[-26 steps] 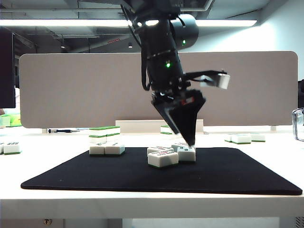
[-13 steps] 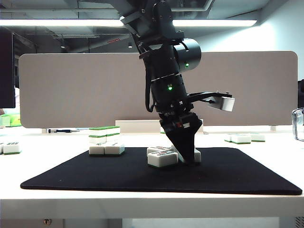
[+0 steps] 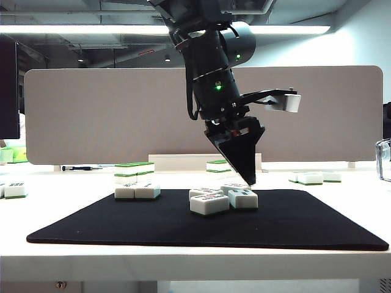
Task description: Align six mahjong tiles in a row on the table.
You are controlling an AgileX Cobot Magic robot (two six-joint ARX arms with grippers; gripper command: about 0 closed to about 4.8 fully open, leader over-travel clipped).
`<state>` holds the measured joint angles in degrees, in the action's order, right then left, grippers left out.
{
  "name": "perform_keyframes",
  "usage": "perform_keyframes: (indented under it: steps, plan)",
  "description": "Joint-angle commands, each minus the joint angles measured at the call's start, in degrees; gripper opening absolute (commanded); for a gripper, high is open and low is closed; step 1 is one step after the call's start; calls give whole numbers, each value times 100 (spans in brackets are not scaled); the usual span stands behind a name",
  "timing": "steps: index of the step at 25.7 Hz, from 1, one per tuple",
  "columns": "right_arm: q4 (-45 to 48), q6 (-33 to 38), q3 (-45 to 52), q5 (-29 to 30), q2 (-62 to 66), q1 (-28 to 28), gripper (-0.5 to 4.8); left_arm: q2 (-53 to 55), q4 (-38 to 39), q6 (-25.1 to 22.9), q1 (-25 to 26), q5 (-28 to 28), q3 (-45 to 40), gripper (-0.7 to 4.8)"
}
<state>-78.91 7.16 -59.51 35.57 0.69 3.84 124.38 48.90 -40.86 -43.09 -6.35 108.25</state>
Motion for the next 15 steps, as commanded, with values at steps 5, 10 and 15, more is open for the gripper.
perform_keyframes:
  steps: [5,10,15]
  plan:
    - [70,-13,-17,-4,-70,-4,-1,151,26,83,59,-210,-2,353]
    - [70,-13,-17,-4,-70,-2,-1,341,-33,83,63,-339,-2,339]
    - [70,-15,-17,-9,-70,-2,-1,455,-55,90,63,-400,-2,298]
